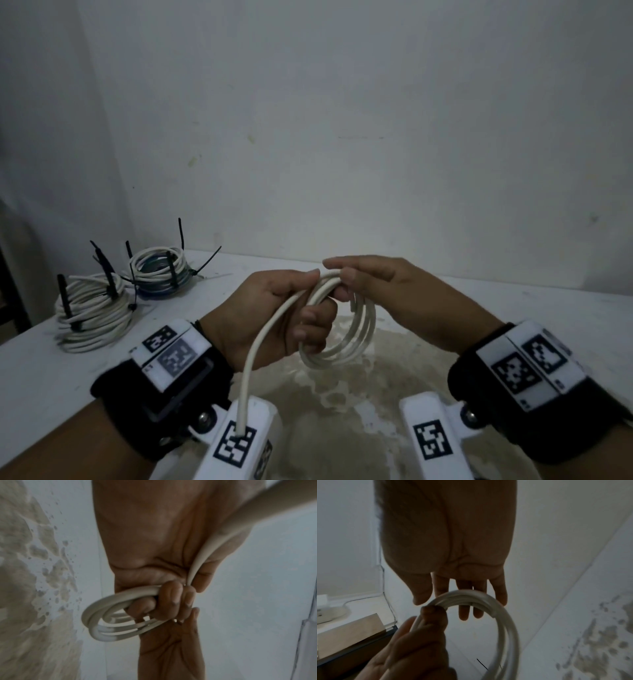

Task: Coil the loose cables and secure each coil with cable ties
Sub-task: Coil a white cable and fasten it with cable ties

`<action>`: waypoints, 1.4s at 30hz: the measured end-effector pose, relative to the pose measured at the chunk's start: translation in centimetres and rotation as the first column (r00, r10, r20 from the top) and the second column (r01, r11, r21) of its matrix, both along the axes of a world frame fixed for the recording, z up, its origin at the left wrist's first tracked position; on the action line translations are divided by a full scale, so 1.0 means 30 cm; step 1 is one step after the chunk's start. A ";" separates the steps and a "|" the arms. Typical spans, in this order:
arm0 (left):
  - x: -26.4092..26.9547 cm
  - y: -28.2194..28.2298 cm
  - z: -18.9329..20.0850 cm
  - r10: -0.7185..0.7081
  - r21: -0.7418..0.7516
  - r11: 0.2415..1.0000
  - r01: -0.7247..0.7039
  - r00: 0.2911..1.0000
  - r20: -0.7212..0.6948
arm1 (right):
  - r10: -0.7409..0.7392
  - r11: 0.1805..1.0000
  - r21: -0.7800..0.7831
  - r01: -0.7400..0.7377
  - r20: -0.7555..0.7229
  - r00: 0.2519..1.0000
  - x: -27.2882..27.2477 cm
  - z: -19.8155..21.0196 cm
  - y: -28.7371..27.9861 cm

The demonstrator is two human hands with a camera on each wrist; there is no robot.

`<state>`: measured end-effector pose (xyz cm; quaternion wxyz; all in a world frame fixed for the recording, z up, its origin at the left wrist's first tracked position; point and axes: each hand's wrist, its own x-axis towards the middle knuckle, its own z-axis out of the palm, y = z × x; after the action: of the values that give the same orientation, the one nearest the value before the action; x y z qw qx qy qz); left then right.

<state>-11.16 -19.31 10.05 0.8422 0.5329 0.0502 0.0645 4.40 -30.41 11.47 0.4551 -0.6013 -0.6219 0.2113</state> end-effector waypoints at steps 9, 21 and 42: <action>0.013 -0.007 -0.019 0.172 0.162 0.970 -0.183 0.982 0.078 | -0.104 0.976 0.163 0.146 -0.240 0.965 -0.010 -0.057 0.019; 0.101 -0.068 -0.020 0.488 -0.059 0.873 -0.485 0.869 0.081 | -0.251 0.910 0.156 0.385 -0.532 0.809 -0.090 -0.134 -0.004; 0.339 -0.215 -0.213 0.387 0.289 0.873 -0.392 0.919 0.076 | -0.402 0.841 0.068 0.537 -0.587 0.703 0.111 -0.294 -0.204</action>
<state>-0.99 -25.75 3.66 0.7219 0.6324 0.1395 0.2439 7.73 -36.54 2.66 0.7204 -0.5954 -0.3088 0.1764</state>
